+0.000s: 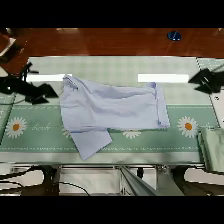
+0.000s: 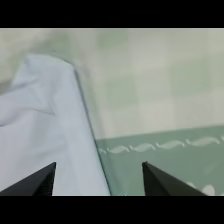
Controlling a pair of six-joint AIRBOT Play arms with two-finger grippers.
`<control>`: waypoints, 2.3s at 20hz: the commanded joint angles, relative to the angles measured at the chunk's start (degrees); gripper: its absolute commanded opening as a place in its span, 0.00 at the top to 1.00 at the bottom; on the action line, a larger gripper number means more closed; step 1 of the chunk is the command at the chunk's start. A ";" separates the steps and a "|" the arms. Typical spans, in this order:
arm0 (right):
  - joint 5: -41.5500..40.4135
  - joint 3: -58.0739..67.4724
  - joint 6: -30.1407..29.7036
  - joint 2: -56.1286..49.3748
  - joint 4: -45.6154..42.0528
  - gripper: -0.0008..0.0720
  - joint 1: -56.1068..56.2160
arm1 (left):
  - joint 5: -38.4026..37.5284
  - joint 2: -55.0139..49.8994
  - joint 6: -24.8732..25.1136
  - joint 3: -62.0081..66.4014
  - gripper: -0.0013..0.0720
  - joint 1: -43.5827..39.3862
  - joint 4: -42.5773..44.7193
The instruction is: Fold the shirts.
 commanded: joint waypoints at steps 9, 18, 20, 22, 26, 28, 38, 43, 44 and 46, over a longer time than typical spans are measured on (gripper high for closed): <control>-5.55 -36.89 -2.58 16.31 0.44 0.14 -7.37 | 10.84 6.14 8.92 -32.37 0.03 -2.38 -19.32; -9.20 -36.61 -5.81 7.26 7.02 0.14 -0.13 | 15.50 6.05 9.25 -32.33 0.95 -6.64 -20.02; -9.88 -34.69 -6.40 4.46 10.14 0.17 2.51 | 15.52 6.05 9.27 -32.33 0.95 -6.64 -20.02; -9.81 -32.76 -6.40 2.05 11.72 0.35 6.32 | 15.63 6.05 9.25 -32.33 0.95 -6.64 -20.06; -8.52 -26.29 -8.94 1.40 11.76 0.95 11.93 | 13.90 6.62 10.84 -28.85 0.95 -6.38 -21.24; -7.10 -18.10 -6.73 3.13 12.52 0.95 11.87 | 9.75 7.63 10.99 -21.97 0.95 -4.66 -21.55; -1.53 45.35 1.18 16.20 9.07 0.95 11.87 | 23.10 28.61 10.45 33.77 0.95 -1.20 -27.65; -1.05 47.47 2.99 32.04 0.37 0.95 11.87 | 22.73 41.03 6.40 41.40 0.95 2.82 -10.19; -0.22 47.47 3.52 34.51 -1.64 0.95 11.87 | 21.79 43.32 6.36 41.40 0.95 3.43 -6.91; 1.40 47.36 5.38 38.49 -6.86 0.95 11.87 | 19.12 47.32 4.72 41.40 0.95 3.56 0.48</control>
